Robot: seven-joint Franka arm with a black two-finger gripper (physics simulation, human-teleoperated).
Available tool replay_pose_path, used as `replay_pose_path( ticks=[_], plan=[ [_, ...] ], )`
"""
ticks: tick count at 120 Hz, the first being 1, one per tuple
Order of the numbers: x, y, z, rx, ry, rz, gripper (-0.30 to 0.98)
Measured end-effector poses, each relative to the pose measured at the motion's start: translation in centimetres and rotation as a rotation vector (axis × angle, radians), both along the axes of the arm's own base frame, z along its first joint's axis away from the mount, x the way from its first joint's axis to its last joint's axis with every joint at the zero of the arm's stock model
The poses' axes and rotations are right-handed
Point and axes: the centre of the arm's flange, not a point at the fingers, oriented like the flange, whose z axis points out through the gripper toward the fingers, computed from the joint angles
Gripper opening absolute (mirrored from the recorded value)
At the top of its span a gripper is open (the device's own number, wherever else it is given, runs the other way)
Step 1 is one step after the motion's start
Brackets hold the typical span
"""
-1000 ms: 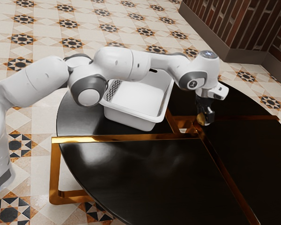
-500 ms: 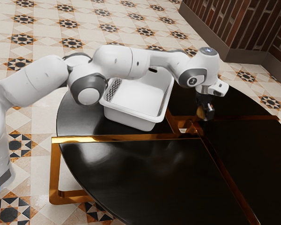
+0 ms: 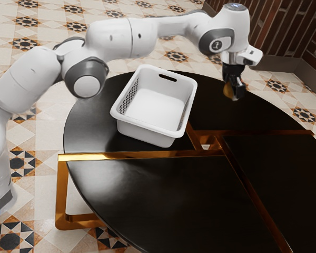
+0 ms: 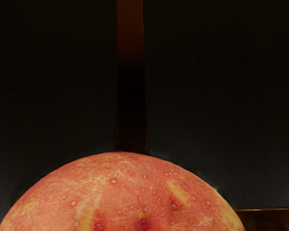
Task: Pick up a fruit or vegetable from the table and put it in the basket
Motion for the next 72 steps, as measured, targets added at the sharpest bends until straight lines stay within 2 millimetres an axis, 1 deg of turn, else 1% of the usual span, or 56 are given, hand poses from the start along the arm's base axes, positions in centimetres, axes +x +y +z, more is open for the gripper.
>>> replay_pose_path(
  ticks=[11, 26, 40, 57, 65, 72],
  plan=[
    [-3.1, -0.1, 0.5, -0.011, 0.100, -0.002, 0.27],
    [-8.0, -0.3, -0.1, -0.026, 0.230, -0.003, 0.27],
    [-11.0, 0.7, 0.5, -0.033, 0.300, 0.012, 0.27],
    [-14.7, 1.6, 0.2, -0.045, 0.388, 0.025, 0.27],
    [-17.0, 2.0, 0.2, -0.053, 0.425, 0.031, 0.27],
    [-18.9, 2.3, -0.2, -0.060, 0.456, 0.036, 0.27]
  ],
)
